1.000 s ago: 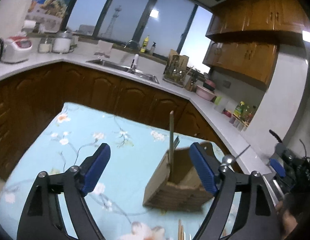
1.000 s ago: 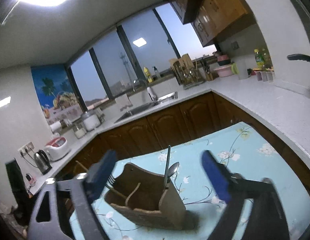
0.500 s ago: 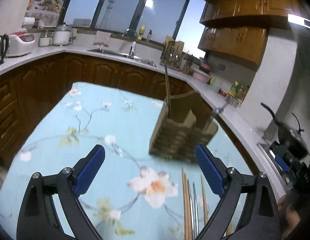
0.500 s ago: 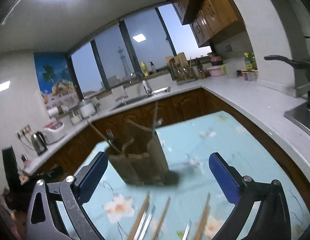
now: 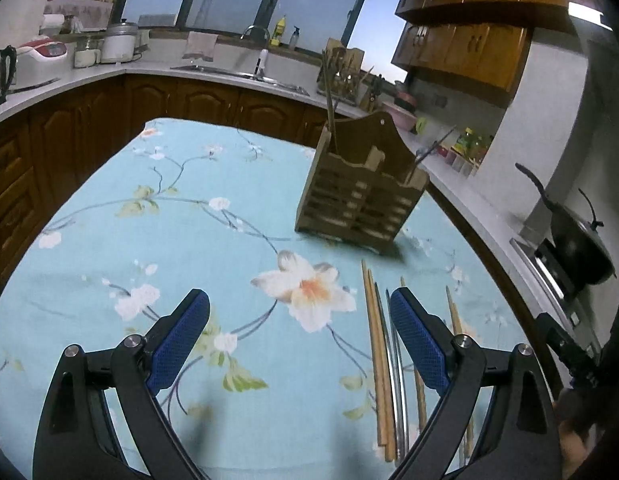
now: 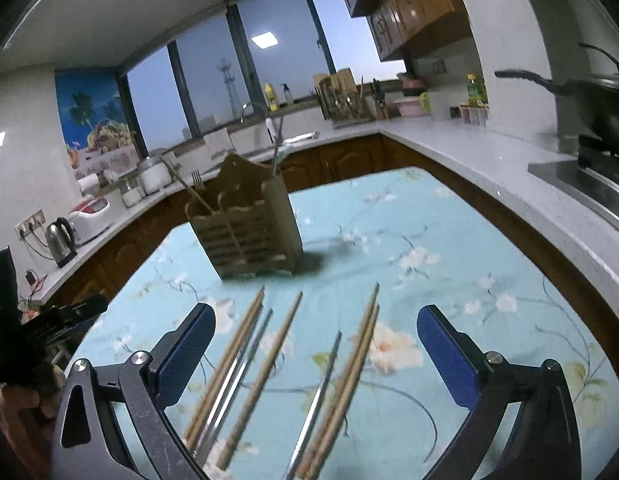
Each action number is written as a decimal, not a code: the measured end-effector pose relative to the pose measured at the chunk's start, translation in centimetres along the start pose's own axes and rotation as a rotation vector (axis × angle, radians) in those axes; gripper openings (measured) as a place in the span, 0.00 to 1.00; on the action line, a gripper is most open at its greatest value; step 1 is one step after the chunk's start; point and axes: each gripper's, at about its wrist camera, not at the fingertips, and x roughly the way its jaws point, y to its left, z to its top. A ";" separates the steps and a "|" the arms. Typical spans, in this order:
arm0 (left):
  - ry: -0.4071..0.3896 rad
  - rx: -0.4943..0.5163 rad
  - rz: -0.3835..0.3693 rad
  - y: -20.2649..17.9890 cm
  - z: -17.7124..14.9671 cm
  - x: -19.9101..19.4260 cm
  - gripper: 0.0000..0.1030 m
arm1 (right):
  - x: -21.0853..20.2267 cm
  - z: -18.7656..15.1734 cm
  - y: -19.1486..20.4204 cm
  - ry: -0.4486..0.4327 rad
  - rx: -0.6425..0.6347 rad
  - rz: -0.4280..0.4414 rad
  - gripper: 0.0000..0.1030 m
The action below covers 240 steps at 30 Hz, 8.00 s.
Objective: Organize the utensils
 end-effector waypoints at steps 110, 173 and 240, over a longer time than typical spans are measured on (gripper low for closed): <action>-0.073 0.230 -0.167 -4.8 11.0 -4.1 0.04 | -0.4 11.9 4.8 -0.023 -0.044 0.137 0.04; -0.244 0.087 -0.050 -3.2 19.3 9.2 0.04 | 13.6 17.0 6.3 -0.087 -0.061 0.075 0.04; 0.012 0.028 0.012 -1.1 -1.1 -0.8 0.90 | 0.0 -0.5 -2.6 0.058 0.122 -0.025 0.98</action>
